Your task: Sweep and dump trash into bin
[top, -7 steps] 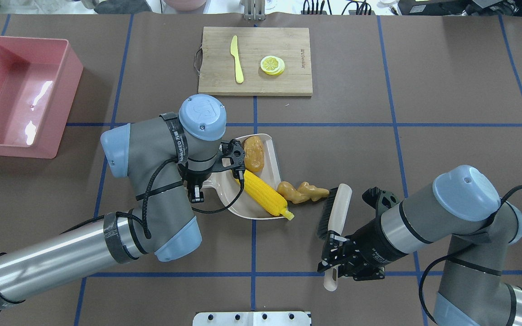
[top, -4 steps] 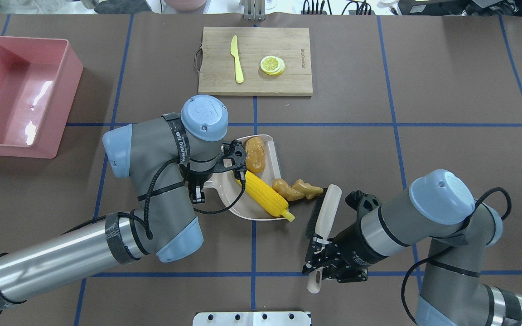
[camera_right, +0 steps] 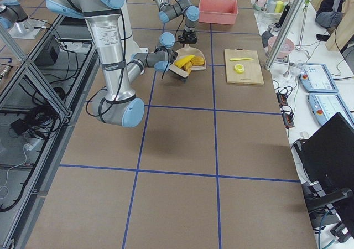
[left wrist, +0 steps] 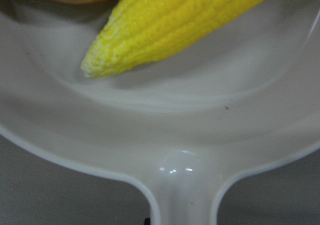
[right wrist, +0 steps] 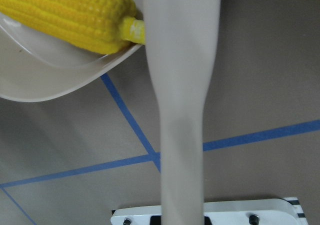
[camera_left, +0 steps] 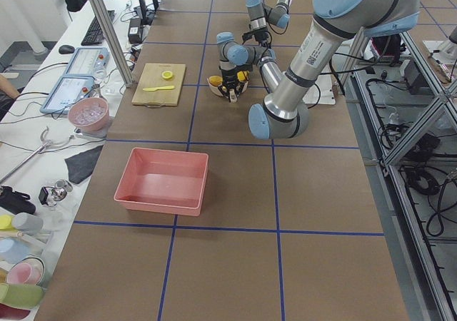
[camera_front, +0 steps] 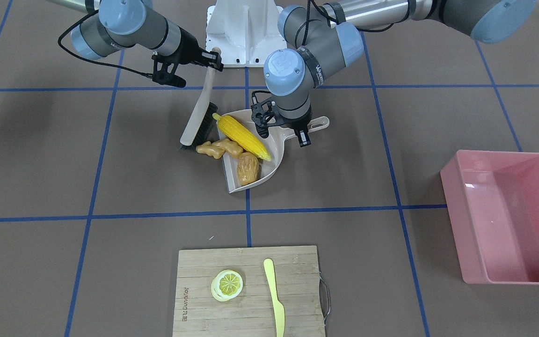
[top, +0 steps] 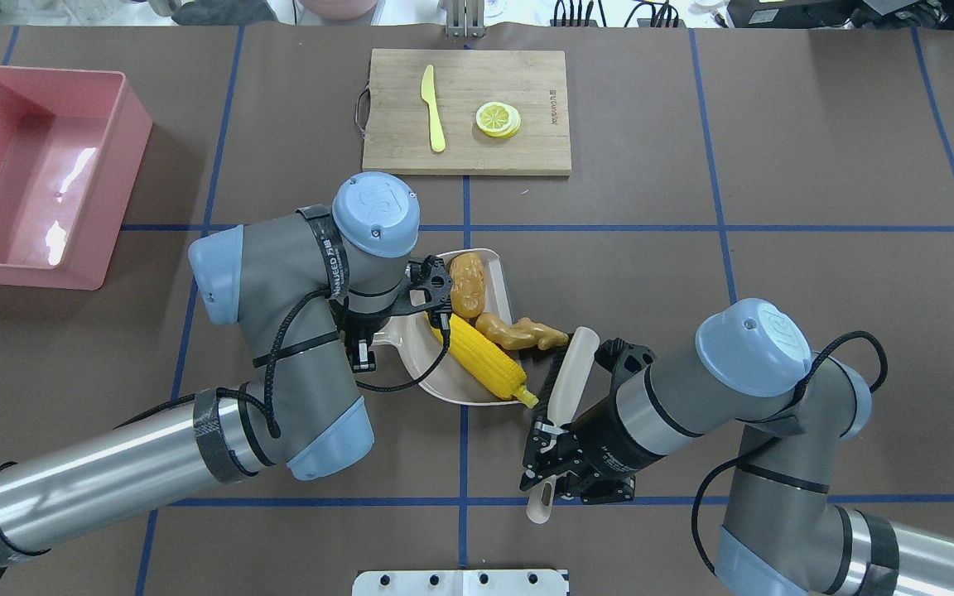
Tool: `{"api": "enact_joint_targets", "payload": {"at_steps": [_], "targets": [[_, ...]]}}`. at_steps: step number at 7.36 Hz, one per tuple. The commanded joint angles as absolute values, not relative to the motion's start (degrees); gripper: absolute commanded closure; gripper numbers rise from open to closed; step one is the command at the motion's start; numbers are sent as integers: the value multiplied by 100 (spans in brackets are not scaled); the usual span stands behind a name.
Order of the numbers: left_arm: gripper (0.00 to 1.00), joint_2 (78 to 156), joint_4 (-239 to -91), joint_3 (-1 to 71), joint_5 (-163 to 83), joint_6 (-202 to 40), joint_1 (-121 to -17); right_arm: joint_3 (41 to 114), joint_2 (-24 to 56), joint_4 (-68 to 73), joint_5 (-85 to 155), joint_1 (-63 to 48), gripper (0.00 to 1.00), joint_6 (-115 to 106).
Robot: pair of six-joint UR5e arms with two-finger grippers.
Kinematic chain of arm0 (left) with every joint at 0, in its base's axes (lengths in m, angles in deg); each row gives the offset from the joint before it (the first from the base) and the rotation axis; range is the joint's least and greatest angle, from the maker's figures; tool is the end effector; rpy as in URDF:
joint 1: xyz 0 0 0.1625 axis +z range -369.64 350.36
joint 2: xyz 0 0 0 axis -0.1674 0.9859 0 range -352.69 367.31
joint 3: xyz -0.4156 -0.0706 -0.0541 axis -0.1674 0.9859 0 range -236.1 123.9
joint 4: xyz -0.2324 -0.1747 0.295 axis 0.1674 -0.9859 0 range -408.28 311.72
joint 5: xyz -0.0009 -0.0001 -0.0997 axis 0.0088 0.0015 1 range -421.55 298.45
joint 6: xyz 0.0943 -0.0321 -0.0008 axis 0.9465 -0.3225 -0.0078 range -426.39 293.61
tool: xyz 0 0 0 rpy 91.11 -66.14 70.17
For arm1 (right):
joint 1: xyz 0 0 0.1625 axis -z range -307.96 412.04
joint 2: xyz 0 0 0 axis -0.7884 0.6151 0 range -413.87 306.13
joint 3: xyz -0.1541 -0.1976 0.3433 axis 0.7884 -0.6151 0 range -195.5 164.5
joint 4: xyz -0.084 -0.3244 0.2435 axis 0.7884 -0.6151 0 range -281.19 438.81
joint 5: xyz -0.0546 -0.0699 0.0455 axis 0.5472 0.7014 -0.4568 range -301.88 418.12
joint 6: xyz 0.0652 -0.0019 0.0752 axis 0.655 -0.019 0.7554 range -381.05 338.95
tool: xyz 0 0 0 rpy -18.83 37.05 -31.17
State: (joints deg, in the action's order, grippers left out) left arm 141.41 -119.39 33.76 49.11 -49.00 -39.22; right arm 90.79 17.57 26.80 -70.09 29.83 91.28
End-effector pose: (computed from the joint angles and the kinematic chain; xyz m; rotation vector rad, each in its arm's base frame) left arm 0.5671 -0.4348 0.2377 0.2969 0.5324 1.3985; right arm -0.4925 -0.2786 0.2692 -0.5710 -1.2129 0.2343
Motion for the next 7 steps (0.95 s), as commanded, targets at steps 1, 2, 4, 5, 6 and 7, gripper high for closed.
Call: {"api": "enact_joint_targets", "payload": {"at_steps": [1, 2, 4, 5, 6, 7], "targets": [[100, 14134, -11921, 3399, 4902, -4898, -3926, 8919, 1487, 2643, -6950, 2980, 100, 9127], [100, 14134, -11921, 3399, 4902, -4898, -3926, 8901, 1329, 2451, -6941, 2980, 100, 9127], [100, 14126, -11921, 3407, 4902, -4898, -3934, 8892, 1196, 2335, -6932, 2980, 100, 9092], [100, 14126, -11929, 3408, 4902, -4898, -3934, 8892, 1118, 2274, -6880, 2980, 100, 9092], [100, 14117, -11930, 3408, 4902, -4898, -3934, 8848, 1012, 2213, -6862, 2980, 100, 9092], [100, 14099, -11947, 3416, 4911, -4898, -3934, 8778, 916, 2203, -6853, 2980, 100, 9092]]}}
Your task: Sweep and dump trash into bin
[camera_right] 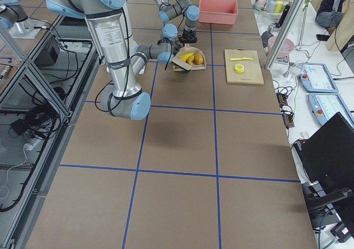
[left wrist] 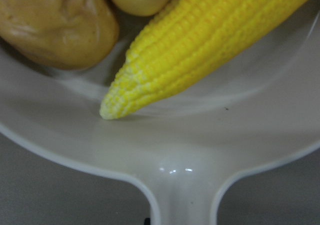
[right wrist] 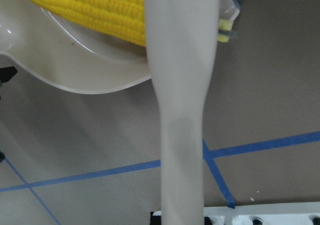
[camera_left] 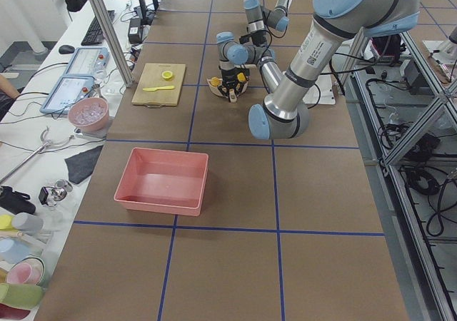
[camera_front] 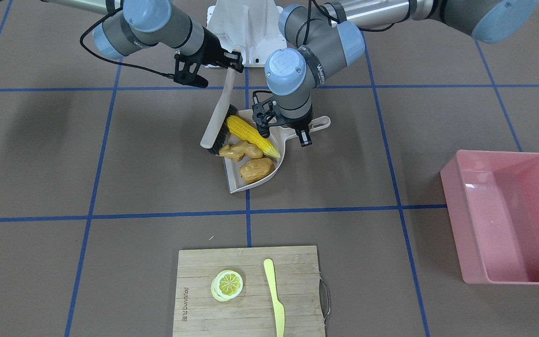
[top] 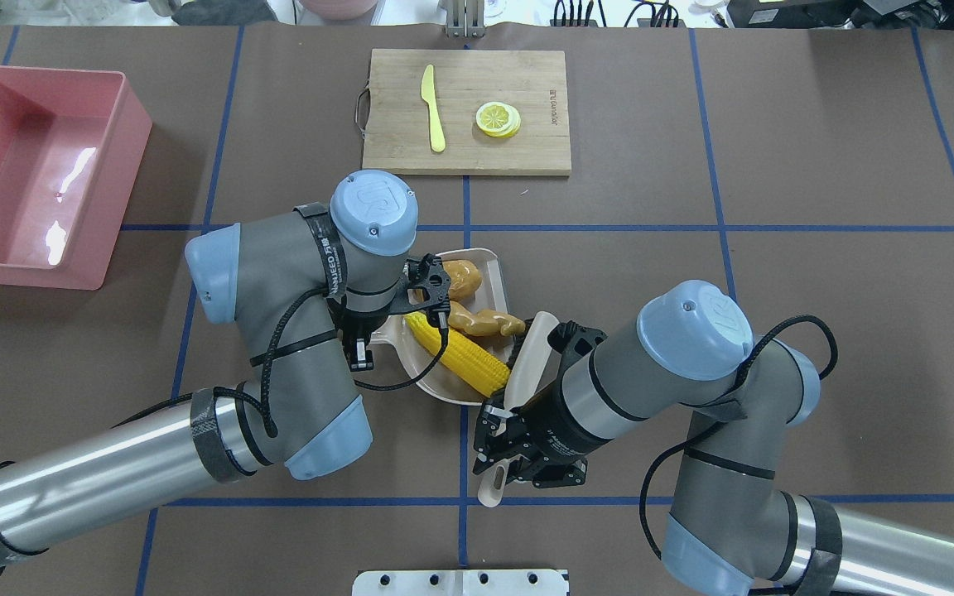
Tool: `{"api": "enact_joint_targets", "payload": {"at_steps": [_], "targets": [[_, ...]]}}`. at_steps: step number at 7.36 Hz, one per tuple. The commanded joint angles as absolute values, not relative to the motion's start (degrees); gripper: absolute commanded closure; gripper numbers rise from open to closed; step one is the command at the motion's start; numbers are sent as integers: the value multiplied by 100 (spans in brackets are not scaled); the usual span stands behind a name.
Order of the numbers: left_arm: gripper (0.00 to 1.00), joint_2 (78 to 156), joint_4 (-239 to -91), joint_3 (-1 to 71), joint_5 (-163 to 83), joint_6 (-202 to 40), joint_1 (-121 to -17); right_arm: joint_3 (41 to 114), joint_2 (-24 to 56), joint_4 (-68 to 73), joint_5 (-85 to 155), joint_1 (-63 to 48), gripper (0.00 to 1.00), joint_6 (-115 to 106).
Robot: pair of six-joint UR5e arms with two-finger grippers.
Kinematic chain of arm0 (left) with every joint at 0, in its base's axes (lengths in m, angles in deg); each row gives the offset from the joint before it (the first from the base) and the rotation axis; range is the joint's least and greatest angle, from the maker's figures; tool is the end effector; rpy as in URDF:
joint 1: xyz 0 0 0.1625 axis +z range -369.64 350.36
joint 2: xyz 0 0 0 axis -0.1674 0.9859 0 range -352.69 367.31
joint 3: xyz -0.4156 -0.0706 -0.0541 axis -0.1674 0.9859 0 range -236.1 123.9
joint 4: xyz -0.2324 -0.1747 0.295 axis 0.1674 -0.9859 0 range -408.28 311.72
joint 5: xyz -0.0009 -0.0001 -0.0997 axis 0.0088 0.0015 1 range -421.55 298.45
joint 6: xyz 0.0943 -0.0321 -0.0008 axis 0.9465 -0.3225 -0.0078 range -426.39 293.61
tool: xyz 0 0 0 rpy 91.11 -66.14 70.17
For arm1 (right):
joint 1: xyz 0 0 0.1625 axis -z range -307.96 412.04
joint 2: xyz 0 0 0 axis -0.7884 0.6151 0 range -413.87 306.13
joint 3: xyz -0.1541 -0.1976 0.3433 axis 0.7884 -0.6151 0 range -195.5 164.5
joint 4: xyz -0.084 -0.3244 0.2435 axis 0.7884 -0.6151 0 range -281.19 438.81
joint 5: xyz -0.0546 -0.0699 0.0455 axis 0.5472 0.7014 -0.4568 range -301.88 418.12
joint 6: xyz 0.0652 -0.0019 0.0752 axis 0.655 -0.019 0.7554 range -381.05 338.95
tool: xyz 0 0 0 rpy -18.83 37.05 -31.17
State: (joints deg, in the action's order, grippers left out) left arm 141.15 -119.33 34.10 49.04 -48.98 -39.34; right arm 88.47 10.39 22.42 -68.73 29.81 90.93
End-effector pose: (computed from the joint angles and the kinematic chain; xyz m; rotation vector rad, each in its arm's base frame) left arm 0.5647 -0.4352 0.2386 0.2983 0.5309 1.3966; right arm -0.5194 -0.2918 0.2222 -0.5460 -1.2270 0.2414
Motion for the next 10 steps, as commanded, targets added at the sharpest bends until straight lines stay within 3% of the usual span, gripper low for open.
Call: {"api": "enact_joint_targets", "payload": {"at_steps": [1, 10], "targets": [[100, 14082, -11965, 3416, 4911, -4898, -3943, 8734, 871, 2203, -6853, 2980, 100, 9092], [100, 13880, -12648, 3609, 4920, -4960, -3987, 9190, 1064, 1614, -8099, 1638, 100, 8857]]}}
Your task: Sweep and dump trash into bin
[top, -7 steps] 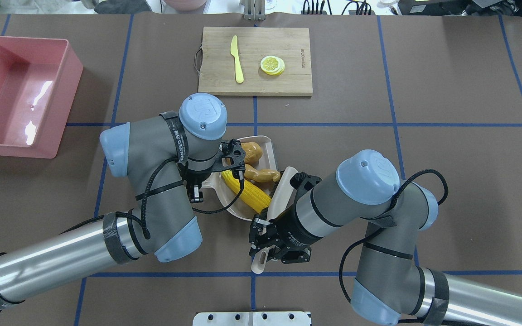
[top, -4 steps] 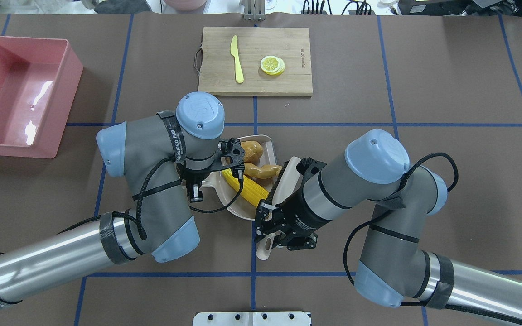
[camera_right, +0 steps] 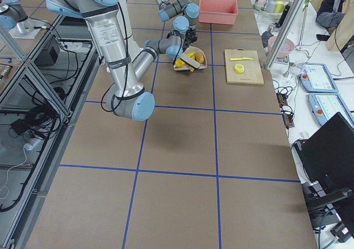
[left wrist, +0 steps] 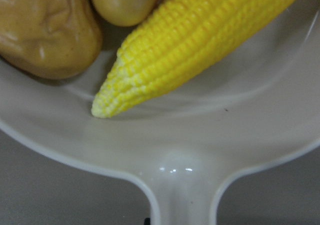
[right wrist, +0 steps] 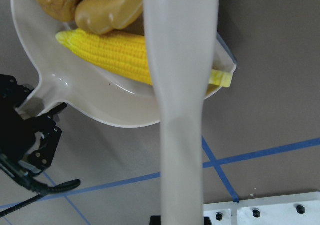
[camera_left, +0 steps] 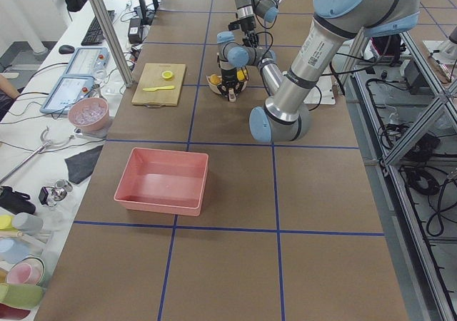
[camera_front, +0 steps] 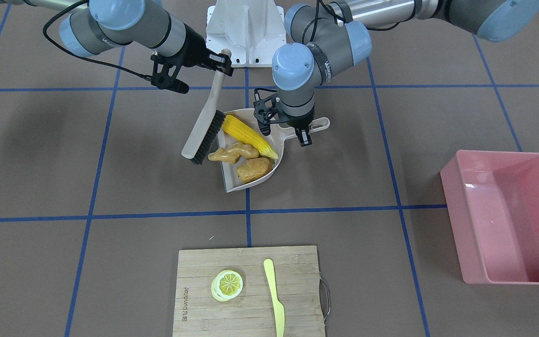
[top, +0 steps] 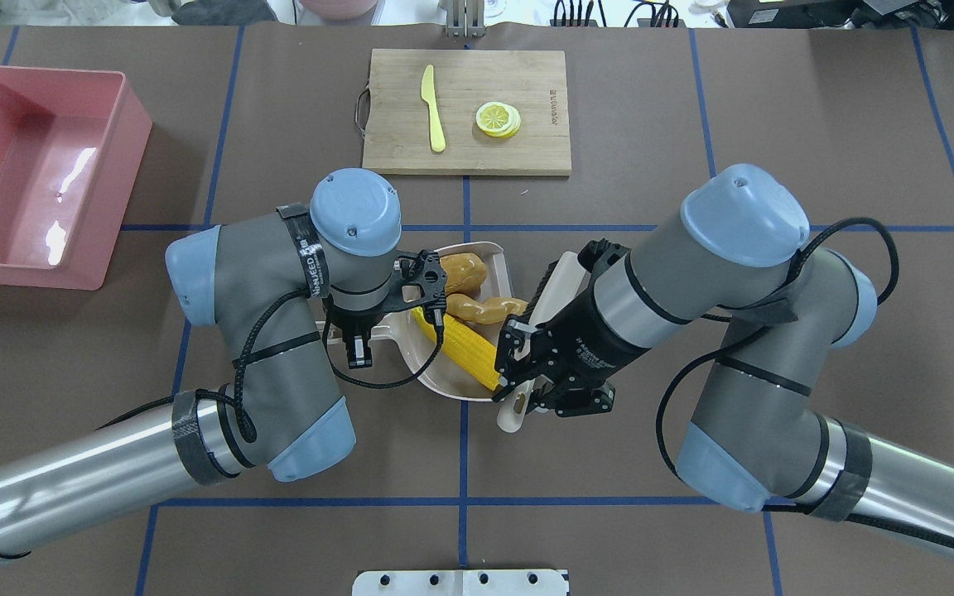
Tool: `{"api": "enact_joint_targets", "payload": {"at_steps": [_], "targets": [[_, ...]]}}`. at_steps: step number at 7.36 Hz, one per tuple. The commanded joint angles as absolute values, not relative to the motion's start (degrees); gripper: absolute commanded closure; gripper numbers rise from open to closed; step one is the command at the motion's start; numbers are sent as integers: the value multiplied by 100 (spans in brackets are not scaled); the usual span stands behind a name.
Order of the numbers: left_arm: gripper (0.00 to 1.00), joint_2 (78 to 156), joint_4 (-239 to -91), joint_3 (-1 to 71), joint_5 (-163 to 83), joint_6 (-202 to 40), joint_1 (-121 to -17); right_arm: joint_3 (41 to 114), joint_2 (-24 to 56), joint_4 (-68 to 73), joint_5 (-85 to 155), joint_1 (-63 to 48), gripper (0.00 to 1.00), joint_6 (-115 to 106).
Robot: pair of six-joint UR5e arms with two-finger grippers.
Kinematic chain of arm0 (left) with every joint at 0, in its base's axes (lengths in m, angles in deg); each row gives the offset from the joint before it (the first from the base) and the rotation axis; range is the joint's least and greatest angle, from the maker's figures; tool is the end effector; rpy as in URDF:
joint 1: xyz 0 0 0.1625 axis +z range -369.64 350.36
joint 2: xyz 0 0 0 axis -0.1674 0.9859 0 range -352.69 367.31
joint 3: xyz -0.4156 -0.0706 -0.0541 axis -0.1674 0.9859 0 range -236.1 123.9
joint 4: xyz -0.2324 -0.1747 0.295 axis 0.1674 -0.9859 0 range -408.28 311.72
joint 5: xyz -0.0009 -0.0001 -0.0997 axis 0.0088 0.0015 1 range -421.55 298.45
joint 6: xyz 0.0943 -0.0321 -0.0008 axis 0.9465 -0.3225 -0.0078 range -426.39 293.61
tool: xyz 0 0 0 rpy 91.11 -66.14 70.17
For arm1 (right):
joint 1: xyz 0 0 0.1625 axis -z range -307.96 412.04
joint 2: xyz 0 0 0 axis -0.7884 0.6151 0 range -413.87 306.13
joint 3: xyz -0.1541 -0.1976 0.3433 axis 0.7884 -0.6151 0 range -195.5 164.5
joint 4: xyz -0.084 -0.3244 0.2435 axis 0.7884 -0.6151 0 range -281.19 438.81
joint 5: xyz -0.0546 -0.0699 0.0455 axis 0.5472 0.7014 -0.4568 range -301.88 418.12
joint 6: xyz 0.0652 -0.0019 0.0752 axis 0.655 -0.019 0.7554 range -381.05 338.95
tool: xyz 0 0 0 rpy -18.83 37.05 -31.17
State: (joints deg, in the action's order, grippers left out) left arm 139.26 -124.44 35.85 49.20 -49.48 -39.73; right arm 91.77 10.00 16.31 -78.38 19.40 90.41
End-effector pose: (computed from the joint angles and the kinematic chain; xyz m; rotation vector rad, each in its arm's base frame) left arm 0.5562 -0.4356 0.2374 0.3844 0.5653 1.3879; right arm -0.4466 -0.3586 0.2029 -0.5815 -1.2179 0.2959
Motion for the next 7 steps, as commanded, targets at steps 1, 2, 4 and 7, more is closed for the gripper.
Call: {"api": "enact_joint_targets", "payload": {"at_steps": [1, 2, 4, 7], "targets": [[100, 13871, -12772, 3688, 4920, -4951, -4039, 9190, 1221, 1606, -8354, 1322, 100, 8455], [100, 13688, -12991, 3871, 4920, -4960, -4083, 9190, 1362, 1614, -8565, 1041, 100, 7963], [100, 13398, -13421, 4162, 4920, -4960, -4215, 9191, 1809, 1606, -8865, 504, 100, 6874], [100, 12826, -13477, 4944, 5295, -4969, -5091, 9129, 2363, 1553, -8963, -120, 100, 5248]]}}
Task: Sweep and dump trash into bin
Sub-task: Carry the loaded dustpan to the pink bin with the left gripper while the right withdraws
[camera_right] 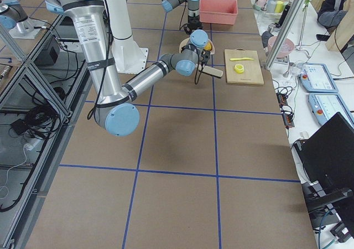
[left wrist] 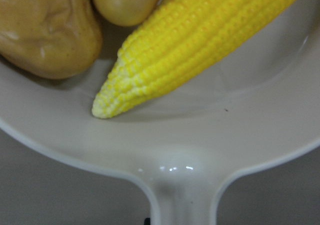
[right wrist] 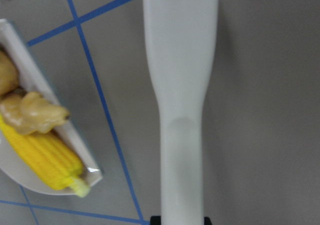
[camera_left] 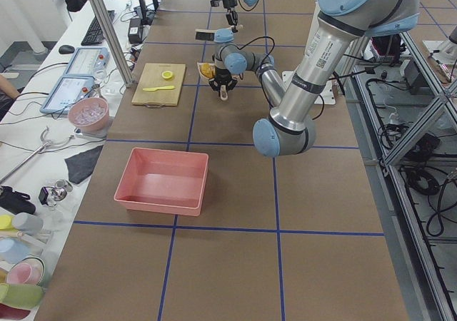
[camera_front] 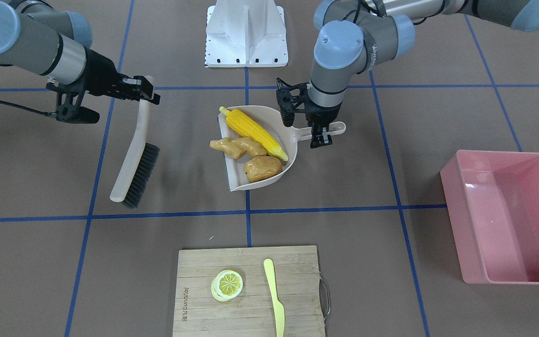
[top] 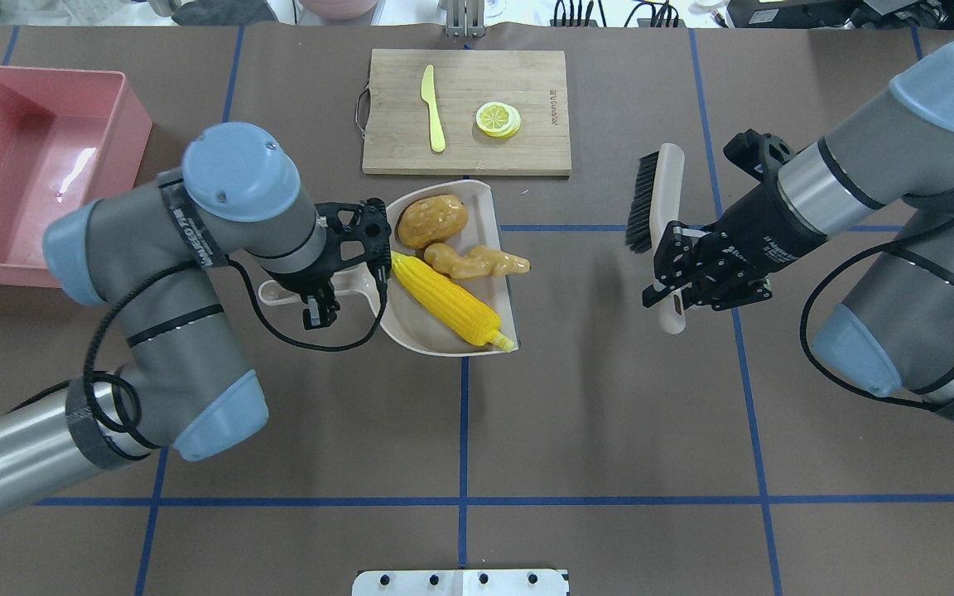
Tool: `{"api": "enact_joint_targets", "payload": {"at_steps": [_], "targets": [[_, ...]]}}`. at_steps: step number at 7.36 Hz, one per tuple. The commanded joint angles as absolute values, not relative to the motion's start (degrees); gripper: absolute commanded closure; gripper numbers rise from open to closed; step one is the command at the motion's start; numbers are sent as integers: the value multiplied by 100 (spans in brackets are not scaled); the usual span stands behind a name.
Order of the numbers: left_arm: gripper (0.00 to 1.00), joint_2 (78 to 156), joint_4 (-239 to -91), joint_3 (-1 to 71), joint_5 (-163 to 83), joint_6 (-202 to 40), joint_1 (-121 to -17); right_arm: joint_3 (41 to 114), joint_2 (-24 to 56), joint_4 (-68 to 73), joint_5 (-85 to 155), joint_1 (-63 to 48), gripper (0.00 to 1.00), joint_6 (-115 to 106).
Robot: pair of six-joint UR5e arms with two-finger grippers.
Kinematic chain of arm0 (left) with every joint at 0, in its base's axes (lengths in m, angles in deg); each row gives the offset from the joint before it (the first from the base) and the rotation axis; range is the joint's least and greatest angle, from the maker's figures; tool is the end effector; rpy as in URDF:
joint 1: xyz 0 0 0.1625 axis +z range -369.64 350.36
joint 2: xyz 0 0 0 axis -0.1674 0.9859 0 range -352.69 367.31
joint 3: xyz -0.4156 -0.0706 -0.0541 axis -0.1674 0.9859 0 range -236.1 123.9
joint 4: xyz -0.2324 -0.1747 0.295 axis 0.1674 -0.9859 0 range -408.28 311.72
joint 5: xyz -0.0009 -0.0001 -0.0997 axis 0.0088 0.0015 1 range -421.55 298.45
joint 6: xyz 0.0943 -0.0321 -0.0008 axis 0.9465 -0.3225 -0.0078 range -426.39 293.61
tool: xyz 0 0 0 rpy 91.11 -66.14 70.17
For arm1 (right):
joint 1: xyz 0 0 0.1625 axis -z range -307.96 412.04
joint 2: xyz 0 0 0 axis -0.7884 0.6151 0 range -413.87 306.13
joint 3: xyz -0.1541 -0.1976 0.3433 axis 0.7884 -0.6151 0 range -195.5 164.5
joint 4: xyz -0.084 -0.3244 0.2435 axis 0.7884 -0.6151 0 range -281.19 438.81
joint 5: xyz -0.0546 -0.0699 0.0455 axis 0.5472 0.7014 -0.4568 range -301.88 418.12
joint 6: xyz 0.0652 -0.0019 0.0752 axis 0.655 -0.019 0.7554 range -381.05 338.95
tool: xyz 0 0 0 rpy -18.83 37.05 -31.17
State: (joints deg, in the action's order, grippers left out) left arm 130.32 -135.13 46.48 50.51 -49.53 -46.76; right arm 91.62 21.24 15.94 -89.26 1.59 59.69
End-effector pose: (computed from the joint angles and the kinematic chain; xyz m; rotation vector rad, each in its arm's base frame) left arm 0.4539 -0.4638 0.2396 0.6271 0.6198 1.2862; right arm -0.3050 -0.4471 0.3074 -0.3148 -1.2523 0.1000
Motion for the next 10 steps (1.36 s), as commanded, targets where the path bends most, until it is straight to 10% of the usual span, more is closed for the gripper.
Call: {"api": "enact_joint_targets", "payload": {"at_steps": [1, 10], "targets": [[100, 12625, -13320, 5137, 5506, -5030, -5425, 9138, 2513, 1318, -8963, -374, 100, 4529], [100, 10445, -13248, 5218, 7186, -4376, -9100, 9208, 4070, -210, -8639, -1053, 100, 703]]}}
